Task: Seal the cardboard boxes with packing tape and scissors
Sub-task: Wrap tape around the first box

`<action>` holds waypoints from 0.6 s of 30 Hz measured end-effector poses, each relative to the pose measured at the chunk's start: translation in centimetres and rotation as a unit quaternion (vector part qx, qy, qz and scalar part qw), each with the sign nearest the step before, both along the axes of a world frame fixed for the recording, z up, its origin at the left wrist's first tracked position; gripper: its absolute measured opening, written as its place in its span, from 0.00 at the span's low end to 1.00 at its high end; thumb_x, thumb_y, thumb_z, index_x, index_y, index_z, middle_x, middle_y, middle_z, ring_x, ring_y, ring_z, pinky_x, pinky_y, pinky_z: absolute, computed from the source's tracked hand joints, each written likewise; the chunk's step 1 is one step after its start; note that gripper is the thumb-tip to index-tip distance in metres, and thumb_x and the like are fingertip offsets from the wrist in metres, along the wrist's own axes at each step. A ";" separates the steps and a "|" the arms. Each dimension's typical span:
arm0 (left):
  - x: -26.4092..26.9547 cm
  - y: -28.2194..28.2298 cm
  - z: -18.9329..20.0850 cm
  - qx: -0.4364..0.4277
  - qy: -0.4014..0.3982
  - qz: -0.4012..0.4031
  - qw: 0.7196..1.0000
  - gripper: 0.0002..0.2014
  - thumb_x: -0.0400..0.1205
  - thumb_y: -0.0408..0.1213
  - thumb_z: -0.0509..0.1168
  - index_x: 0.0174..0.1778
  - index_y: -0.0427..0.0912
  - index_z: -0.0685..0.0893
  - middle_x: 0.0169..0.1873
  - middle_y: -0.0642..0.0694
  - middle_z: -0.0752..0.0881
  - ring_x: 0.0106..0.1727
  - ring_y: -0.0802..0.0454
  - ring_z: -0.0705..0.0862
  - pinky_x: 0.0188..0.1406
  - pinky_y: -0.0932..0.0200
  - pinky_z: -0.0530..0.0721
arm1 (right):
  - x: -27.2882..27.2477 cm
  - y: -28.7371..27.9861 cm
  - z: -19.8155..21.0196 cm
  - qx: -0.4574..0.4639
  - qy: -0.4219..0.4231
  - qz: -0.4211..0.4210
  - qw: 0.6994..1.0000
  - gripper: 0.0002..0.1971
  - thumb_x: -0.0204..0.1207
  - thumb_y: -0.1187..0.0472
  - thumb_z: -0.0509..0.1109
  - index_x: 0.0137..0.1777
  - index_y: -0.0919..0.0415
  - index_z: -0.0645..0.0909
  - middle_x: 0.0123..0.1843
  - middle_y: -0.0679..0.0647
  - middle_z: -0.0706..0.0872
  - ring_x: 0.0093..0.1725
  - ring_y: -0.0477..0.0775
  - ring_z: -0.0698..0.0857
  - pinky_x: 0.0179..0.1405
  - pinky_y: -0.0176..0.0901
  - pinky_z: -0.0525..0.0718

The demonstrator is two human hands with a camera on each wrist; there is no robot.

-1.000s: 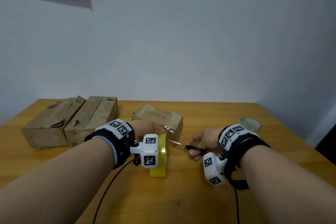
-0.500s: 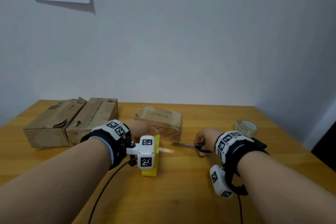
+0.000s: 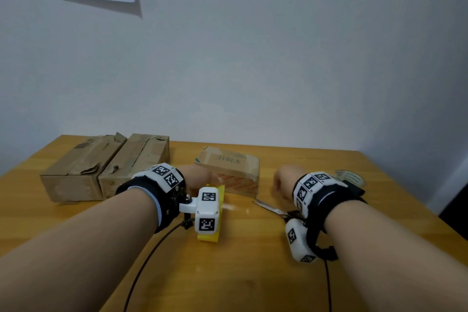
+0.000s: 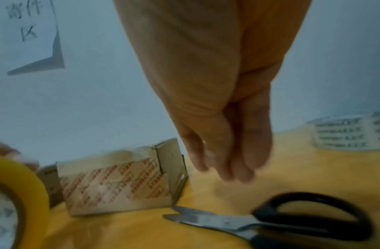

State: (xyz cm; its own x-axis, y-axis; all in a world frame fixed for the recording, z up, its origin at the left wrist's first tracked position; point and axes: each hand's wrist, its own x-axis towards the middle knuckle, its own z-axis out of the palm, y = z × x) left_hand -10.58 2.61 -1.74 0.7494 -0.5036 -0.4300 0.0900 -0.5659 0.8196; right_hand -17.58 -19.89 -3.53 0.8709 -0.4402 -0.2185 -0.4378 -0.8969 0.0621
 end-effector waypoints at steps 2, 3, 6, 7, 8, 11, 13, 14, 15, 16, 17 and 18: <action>0.3 0.0 0.0 0.003 -0.001 -0.002 1.000 0.20 0.83 0.30 0.65 0.70 0.30 0.76 0.69 0.32 0.79 0.69 0.38 0.79 0.31 0.64 0.82 | 0.8 0.7 0.9 0.033 -0.091 0.005 0.995 0.07 0.81 0.61 0.69 0.55 0.57 0.85 0.52 0.52 0.88 0.53 0.55 0.86 0.50 0.45 0.84; 0.3 0.0 0.0 0.007 0.002 -0.001 1.000 0.20 0.83 0.31 0.65 0.71 0.30 0.76 0.69 0.33 0.79 0.69 0.38 0.80 0.33 0.64 0.83 | 1.2 1.1 1.1 0.055 -0.118 0.006 0.992 0.03 0.80 0.59 0.70 0.51 0.56 0.84 0.48 0.49 0.87 0.49 0.52 0.85 0.45 0.43 0.81; 0.7 0.0 0.0 0.036 -0.015 -0.025 0.999 0.20 0.85 0.40 0.63 0.73 0.39 0.76 0.71 0.40 0.78 0.68 0.40 0.80 0.56 0.53 0.85 | 2.4 2.6 1.2 0.115 -0.168 0.027 0.979 0.05 0.78 0.55 0.74 0.47 0.55 0.83 0.46 0.49 0.88 0.47 0.51 0.85 0.42 0.42 0.79; 0.7 0.1 0.1 0.046 -0.021 -0.033 0.998 0.20 0.86 0.43 0.62 0.73 0.42 0.77 0.71 0.41 0.78 0.67 0.42 0.80 0.64 0.49 0.82 | 2.9 2.8 0.9 0.126 -0.174 0.027 0.976 0.06 0.77 0.55 0.74 0.47 0.56 0.83 0.46 0.50 0.88 0.48 0.52 0.86 0.44 0.42 0.81; 0.8 0.1 0.1 0.049 -0.022 -0.041 0.998 0.21 0.85 0.45 0.62 0.73 0.43 0.77 0.71 0.42 0.78 0.65 0.44 0.81 0.67 0.48 0.80 | 3.2 3.0 0.7 0.118 -0.179 0.034 0.976 0.07 0.78 0.54 0.74 0.47 0.57 0.83 0.47 0.51 0.88 0.49 0.53 0.86 0.45 0.43 0.83; 0.9 -0.1 0.2 0.036 -0.008 -0.041 0.998 0.20 0.86 0.44 0.62 0.72 0.39 0.76 0.66 0.41 0.79 0.49 0.49 0.88 0.48 0.58 0.86 | 4.3 2.9 -0.4 0.095 -0.189 0.045 0.976 0.08 0.79 0.54 0.73 0.44 0.56 0.78 0.51 0.53 0.85 0.49 0.55 0.83 0.48 0.46 0.82; 0.8 -0.2 -0.1 0.023 -0.013 -0.026 0.999 0.19 0.86 0.39 0.61 0.72 0.36 0.76 0.69 0.39 0.78 0.58 0.43 0.85 0.41 0.61 0.82 | 4.5 2.9 -1.2 0.077 -0.197 0.056 0.976 0.09 0.80 0.54 0.71 0.43 0.54 0.73 0.52 0.53 0.78 0.48 0.55 0.79 0.47 0.46 0.78; 0.9 -0.2 -0.3 -0.001 -0.003 -0.016 1.000 0.19 0.85 0.35 0.62 0.71 0.33 0.76 0.70 0.36 0.78 0.60 0.43 0.84 0.38 0.63 0.81 | 4.4 2.9 -1.3 0.069 -0.197 0.060 0.976 0.10 0.81 0.53 0.69 0.43 0.54 0.72 0.52 0.53 0.76 0.47 0.55 0.77 0.46 0.45 0.76; 1.0 -0.3 -0.5 -0.022 0.010 -0.007 1.000 0.19 0.84 0.32 0.64 0.71 0.31 0.76 0.70 0.34 0.79 0.56 0.45 0.83 0.33 0.65 0.81 | 4.5 2.9 -1.4 0.066 -0.196 0.067 0.976 0.10 0.82 0.53 0.69 0.44 0.54 0.72 0.51 0.53 0.75 0.46 0.55 0.77 0.46 0.45 0.75; 1.0 -0.3 -0.6 -0.031 0.012 -0.007 0.999 0.19 0.83 0.31 0.64 0.70 0.30 0.76 0.69 0.33 0.79 0.51 0.48 0.82 0.31 0.67 0.81 | 4.4 2.9 -1.5 0.064 -0.193 0.073 0.976 0.09 0.82 0.53 0.68 0.45 0.54 0.71 0.52 0.54 0.74 0.46 0.55 0.77 0.46 0.44 0.75; 1.1 -0.2 -0.7 -0.034 0.012 -0.005 0.999 0.20 0.82 0.31 0.65 0.70 0.30 0.77 0.69 0.33 0.79 0.46 0.51 0.81 0.30 0.67 0.81 | 4.3 2.8 -1.5 0.061 -0.192 0.083 0.976 0.09 0.82 0.54 0.68 0.45 0.54 0.71 0.52 0.54 0.74 0.47 0.55 0.77 0.46 0.44 0.75; 1.2 -0.2 -0.9 -0.036 0.014 0.000 0.999 0.20 0.82 0.31 0.65 0.70 0.30 0.77 0.69 0.33 0.79 0.42 0.53 0.81 0.32 0.66 0.82 | 4.2 2.8 -1.6 0.058 -0.190 0.091 0.976 0.08 0.82 0.55 0.68 0.45 0.54 0.71 0.53 0.54 0.75 0.47 0.55 0.78 0.46 0.44 0.76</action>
